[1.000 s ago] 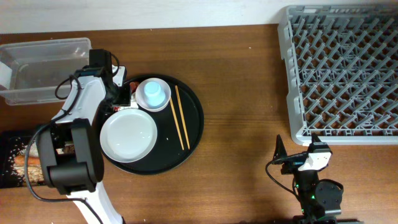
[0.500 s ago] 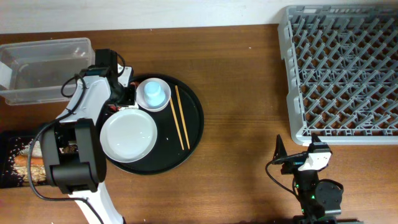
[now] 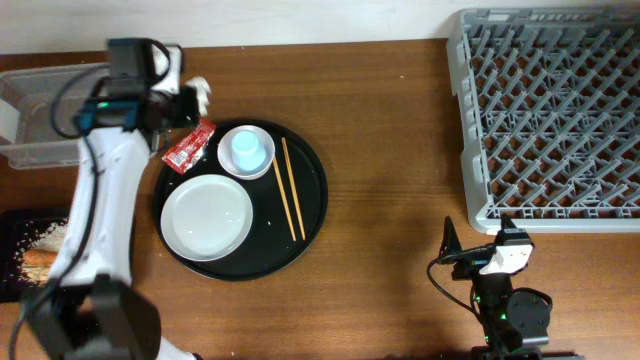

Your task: Sort waste into correct bins and load items into the dishwasher rack

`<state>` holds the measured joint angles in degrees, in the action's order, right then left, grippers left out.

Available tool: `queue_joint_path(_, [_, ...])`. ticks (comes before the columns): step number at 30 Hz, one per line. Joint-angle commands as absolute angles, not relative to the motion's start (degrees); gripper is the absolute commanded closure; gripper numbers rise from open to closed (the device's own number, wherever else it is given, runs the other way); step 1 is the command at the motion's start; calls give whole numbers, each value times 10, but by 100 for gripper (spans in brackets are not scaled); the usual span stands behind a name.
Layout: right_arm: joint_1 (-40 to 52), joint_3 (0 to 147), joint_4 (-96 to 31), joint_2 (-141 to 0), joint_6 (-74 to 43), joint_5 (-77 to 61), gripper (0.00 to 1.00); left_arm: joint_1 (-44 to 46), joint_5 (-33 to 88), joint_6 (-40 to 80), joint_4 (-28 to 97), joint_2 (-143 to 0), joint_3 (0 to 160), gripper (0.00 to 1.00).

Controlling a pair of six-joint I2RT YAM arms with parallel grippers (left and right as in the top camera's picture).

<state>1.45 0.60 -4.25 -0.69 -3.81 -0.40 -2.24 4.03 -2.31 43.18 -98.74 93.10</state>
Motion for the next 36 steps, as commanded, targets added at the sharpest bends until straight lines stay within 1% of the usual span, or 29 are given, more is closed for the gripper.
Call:
queue_joint_path(1, [11, 3, -45, -4, -34, 1, 2, -42, 46, -15, 420, -977, 934, 99])
queue_joint_path(4, [11, 3, -45, -4, -34, 1, 2, -59, 20, -14, 392, -981, 934, 99])
queue_joint_path(9, [11, 3, -45, -4, -34, 1, 2, -81, -73, 5, 309, -999, 934, 99])
queue_joint_path(14, [11, 3, -45, -4, -34, 1, 2, -117, -86, 5, 280, -1062, 934, 98])
queue_joint_path(15, [11, 3, -45, -4, -34, 1, 2, -126, -91, 5, 275, -1074, 934, 92])
queue_joint_path(16, [11, 3, -45, -4, -34, 1, 2, -133, -96, 5, 273, -1085, 934, 84])
queue_joint_path(18, [11, 3, -45, -4, -34, 1, 2, -148, -106, 5, 273, -1102, 934, 82])
queue_joint_path(19, [11, 3, -45, -4, -34, 1, 2, -154, -106, 5, 273, -1106, 934, 73])
queue_joint_path(20, [11, 3, -45, -4, -34, 1, 2, -158, -106, 5, 274, -1106, 934, 67])
queue_joint_path(22, [11, 3, -45, -4, -34, 1, 2, -166, -106, 5, 274, -1103, 934, 67])
queue_joint_path(23, [11, 3, -45, -4, -34, 1, 2, -168, -105, 5, 274, -1100, 934, 65])
queue_joint_path(25, [11, 3, -45, -4, -34, 1, 2, -171, -103, 5, 280, -1092, 934, 52])
queue_joint_path(26, [11, 3, -45, -4, -34, 1, 2, -170, -99, 8, 285, -1087, 934, 51])
queue_joint_path(29, [11, 3, -45, -4, -34, 1, 2, -156, -23, 11, 313, -1058, 934, 47])
queue_joint_path(32, [11, 3, -45, -4, -34, 1, 2, -137, 106, 11, 358, -1030, 934, 42])
queue_joint_path(34, [11, 3, -45, -4, -34, 1, 2, -124, 193, 10, 392, -1022, 934, 41])
queue_joint_path(36, [11, 3, -45, -4, -34, 1, 2, -107, 216, -28, 407, -1025, 930, 41])
